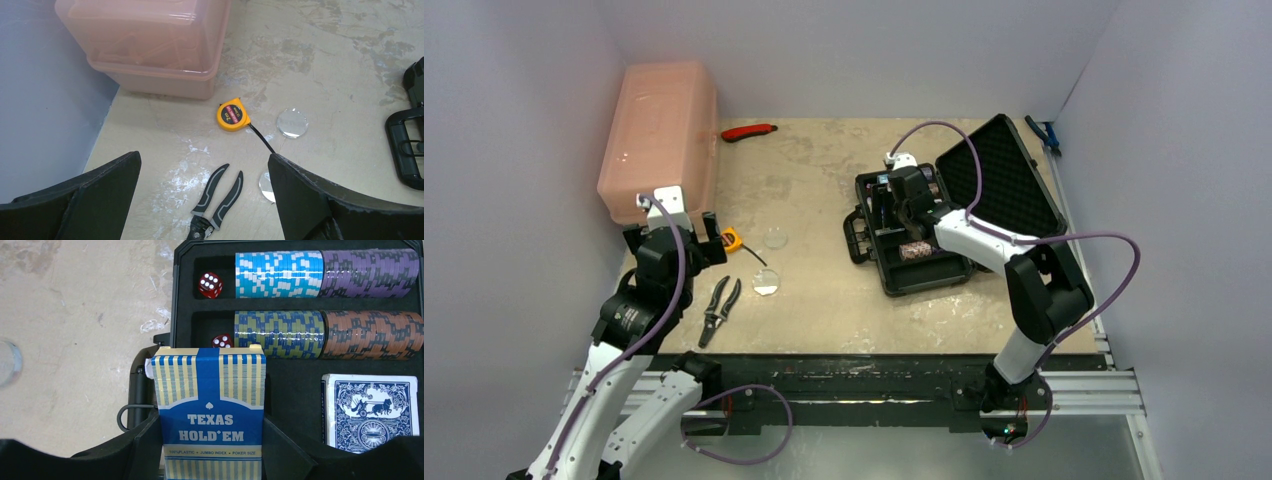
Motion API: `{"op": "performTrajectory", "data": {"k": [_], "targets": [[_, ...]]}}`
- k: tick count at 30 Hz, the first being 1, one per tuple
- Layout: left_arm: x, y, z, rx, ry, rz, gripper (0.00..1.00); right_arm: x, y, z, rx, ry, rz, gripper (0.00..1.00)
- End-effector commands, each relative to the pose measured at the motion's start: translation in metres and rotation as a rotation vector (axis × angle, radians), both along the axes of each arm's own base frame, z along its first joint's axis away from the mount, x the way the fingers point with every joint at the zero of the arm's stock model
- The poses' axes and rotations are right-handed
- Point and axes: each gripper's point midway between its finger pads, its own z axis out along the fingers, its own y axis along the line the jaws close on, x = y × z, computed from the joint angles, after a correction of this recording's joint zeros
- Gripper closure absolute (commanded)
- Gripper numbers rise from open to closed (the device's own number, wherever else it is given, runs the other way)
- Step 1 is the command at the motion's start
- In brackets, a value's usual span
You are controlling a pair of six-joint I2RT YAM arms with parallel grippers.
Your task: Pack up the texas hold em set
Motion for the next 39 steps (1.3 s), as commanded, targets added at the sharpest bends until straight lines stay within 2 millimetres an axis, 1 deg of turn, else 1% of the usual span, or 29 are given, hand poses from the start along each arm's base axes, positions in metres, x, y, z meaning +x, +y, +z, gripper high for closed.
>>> {"op": "performTrajectory", "data": {"k": [1,7,10,21,27,34,39], "targets": [[0.004,-0.003,0.007,-0.004,-0.024,-0.011,0.00,0.020,0.001,0.030,0.016,-0.102,-0.023,1.00],[0.004,-0.003,0.006,-0.001,-0.020,-0.011,0.00,0.021,-0.007,0.025,-0.031,-0.107,-0.032,1.00],[0.004,-0.003,0.006,-0.002,-0.021,-0.010,0.00,0.021,-0.008,0.023,-0.044,-0.108,-0.026,1.00],[0.004,-0.003,0.007,-0.002,-0.023,-0.010,0.00,0.013,0.001,0.004,-0.019,-0.058,0.027,1.00],[0.004,-0.003,0.006,-0.002,-0.021,-0.010,0.00,0.010,0.000,-0.007,-0.027,-0.031,0.035,1.00],[0.004,-0.003,0.007,-0.002,-0.023,-0.010,0.00,0.001,-0.006,-0.019,-0.049,0.004,0.029,1.00],[0.004,-0.003,0.007,-0.004,-0.023,-0.011,0.00,-0.008,-0.010,-0.030,-0.073,0.061,0.028,1.00]]}}
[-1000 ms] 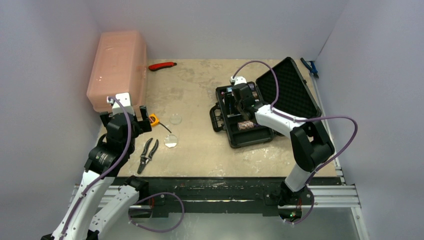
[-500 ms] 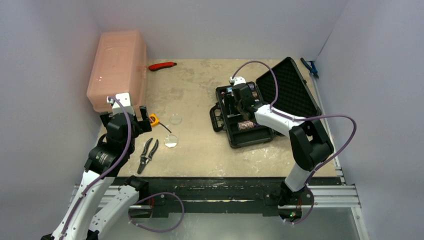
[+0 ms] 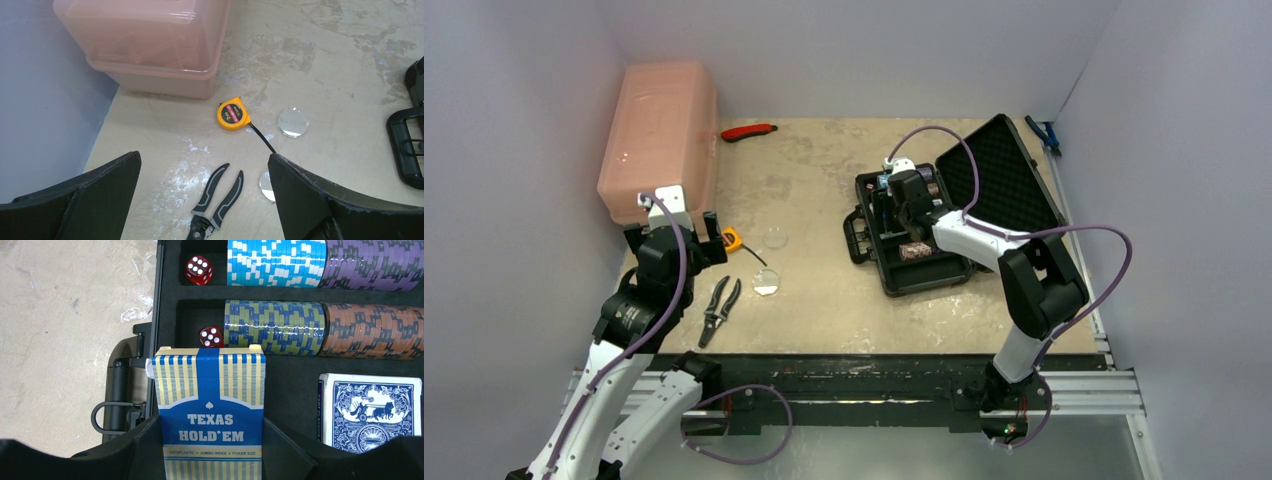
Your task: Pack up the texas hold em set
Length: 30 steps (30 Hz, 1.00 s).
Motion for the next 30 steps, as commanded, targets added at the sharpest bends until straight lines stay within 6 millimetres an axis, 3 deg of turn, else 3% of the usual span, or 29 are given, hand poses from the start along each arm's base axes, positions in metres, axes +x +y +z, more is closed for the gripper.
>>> {"op": "performTrajectory", "data": {"k": [1,8,18,30], "targets": [[0.003,-0.002,0.008,-0.006,-0.030,-0.011,0.00,-0.010,-0.005,-0.009,-0.019,0.048,-0.001,1.00],[0.003,-0.002,0.009,-0.008,-0.034,-0.008,0.00,-0.024,-0.017,-0.019,-0.051,0.096,-0.034,1.00],[0.002,-0.001,0.010,-0.009,-0.037,-0.007,0.00,-0.030,-0.026,-0.017,-0.110,0.138,-0.039,1.00],[0.002,-0.001,0.010,-0.008,-0.036,-0.008,0.00,-0.050,-0.033,-0.044,-0.145,0.236,-0.027,1.00]]}}
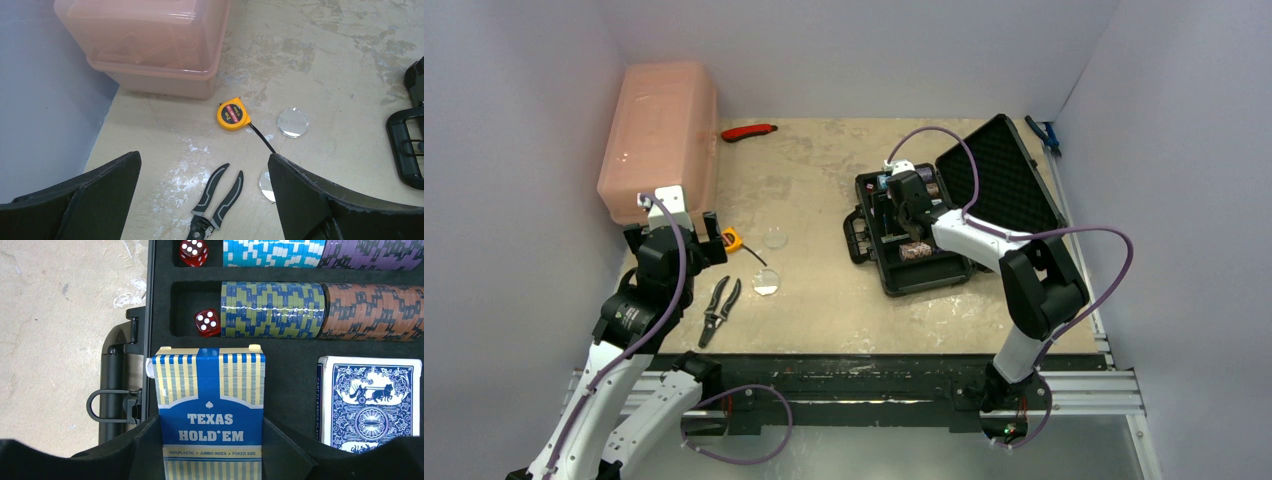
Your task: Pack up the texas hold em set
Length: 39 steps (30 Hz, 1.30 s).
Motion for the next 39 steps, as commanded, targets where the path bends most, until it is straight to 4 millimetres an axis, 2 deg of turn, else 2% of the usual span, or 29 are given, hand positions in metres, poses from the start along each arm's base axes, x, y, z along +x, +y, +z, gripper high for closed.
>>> {"op": "performTrajectory", "data": {"k": [1,2,6,8,12,16,22,27,32,39], "targets": [[0.003,-0.002,0.009,-0.008,-0.034,-0.008,0.00,-0.041,-0.025,-0.041,-0.109,0.189,-0.008,1.00],[0.003,-0.002,0.009,-0.007,-0.032,-0.009,0.00,-0.041,-0.025,-0.041,-0.110,0.192,-0.010,0.98],[0.003,-0.002,0.009,-0.007,-0.033,-0.008,0.00,-0.039,-0.027,-0.037,-0.110,0.183,-0.029,0.63],[0.003,-0.002,0.009,-0.007,-0.033,-0.009,0.00,-0.038,-0.027,-0.034,-0.107,0.178,-0.031,0.49],[0.003,-0.002,0.009,-0.008,-0.034,-0.010,0.00,-0.034,-0.023,-0.022,-0.094,0.162,-0.027,0.29],[0.003,-0.002,0.009,-0.008,-0.035,-0.008,0.00,-0.030,-0.020,-0.011,-0.084,0.149,-0.025,0.16],[0.002,-0.002,0.010,-0.010,-0.039,-0.008,0.00,-0.026,-0.016,0.007,-0.063,0.126,-0.020,0.14],[0.002,-0.002,0.010,-0.010,-0.039,-0.010,0.00,-0.021,-0.013,0.028,-0.040,0.089,-0.025,0.16],[0.002,-0.001,0.011,-0.011,-0.040,-0.010,0.00,-0.010,-0.010,0.050,-0.009,0.025,-0.041,0.21],[0.001,-0.001,0.011,-0.012,-0.041,-0.010,0.00,0.012,0.002,0.071,0.009,-0.024,-0.036,0.22]]}}
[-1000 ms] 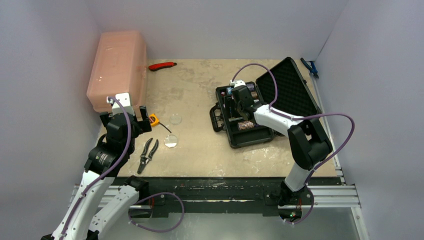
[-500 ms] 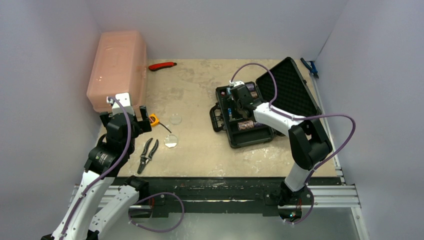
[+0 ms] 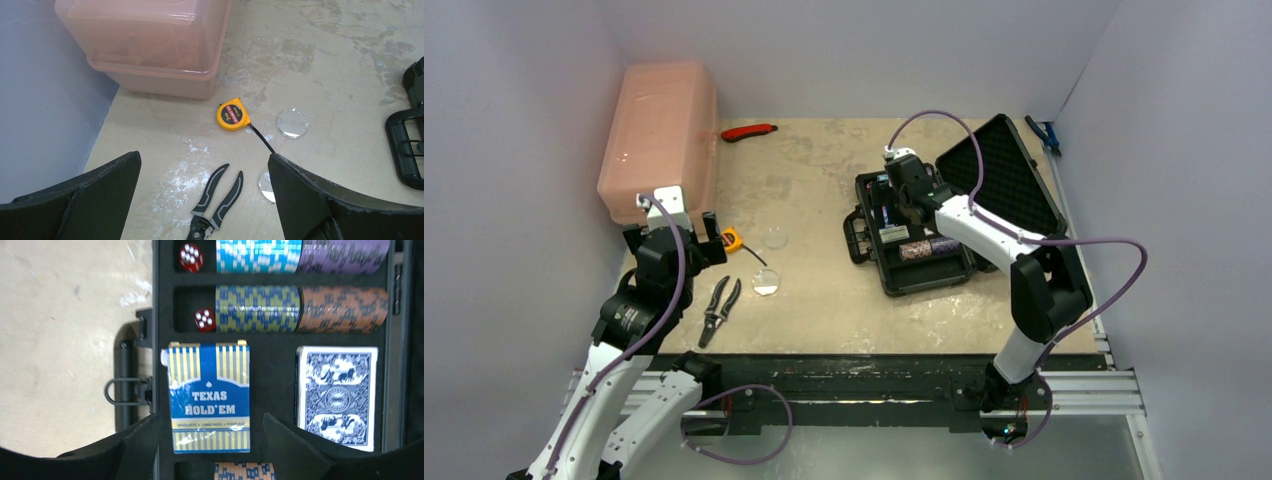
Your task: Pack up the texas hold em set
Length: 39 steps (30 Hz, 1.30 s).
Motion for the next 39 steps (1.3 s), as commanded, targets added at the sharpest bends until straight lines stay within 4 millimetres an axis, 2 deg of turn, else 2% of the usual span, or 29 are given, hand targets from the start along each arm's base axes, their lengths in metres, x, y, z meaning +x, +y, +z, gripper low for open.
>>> {"op": "performTrajectory", "data": {"k": [1,4,6,10,16,21,25,29,36,39], "targets": [[0.002,-0.002,0.010,-0.009,-0.037,-0.010,0.00,0.023,0.009,0.039,0.035,-0.090,-0.013,0.21],[0.002,-0.001,0.010,-0.009,-0.038,-0.008,0.00,0.031,0.015,0.041,0.039,-0.096,-0.004,0.23],[0.001,-0.001,0.010,-0.009,-0.039,-0.007,0.00,0.035,0.019,0.042,0.043,-0.098,0.010,0.34],[0.002,-0.001,0.010,-0.008,-0.038,-0.007,0.00,0.037,0.037,0.045,0.063,-0.102,0.077,0.47],[0.002,-0.001,0.010,-0.007,-0.038,-0.007,0.00,0.032,0.062,0.037,0.102,-0.074,0.143,0.69],[0.002,-0.001,0.010,-0.006,-0.035,-0.008,0.00,0.033,0.073,0.027,0.129,-0.048,0.164,0.80],[0.002,-0.001,0.010,-0.006,-0.038,-0.006,0.00,0.037,0.077,0.017,0.123,-0.031,0.167,0.82],[0.003,-0.001,0.010,-0.007,-0.036,-0.007,0.00,0.041,0.071,0.006,0.097,-0.021,0.122,0.83],[0.003,-0.001,0.009,-0.004,-0.031,-0.006,0.00,0.044,0.047,-0.020,-0.005,-0.001,0.050,0.84],[0.003,-0.001,0.009,-0.003,-0.032,-0.005,0.00,0.045,0.039,-0.021,-0.026,-0.005,0.023,0.85]]}}
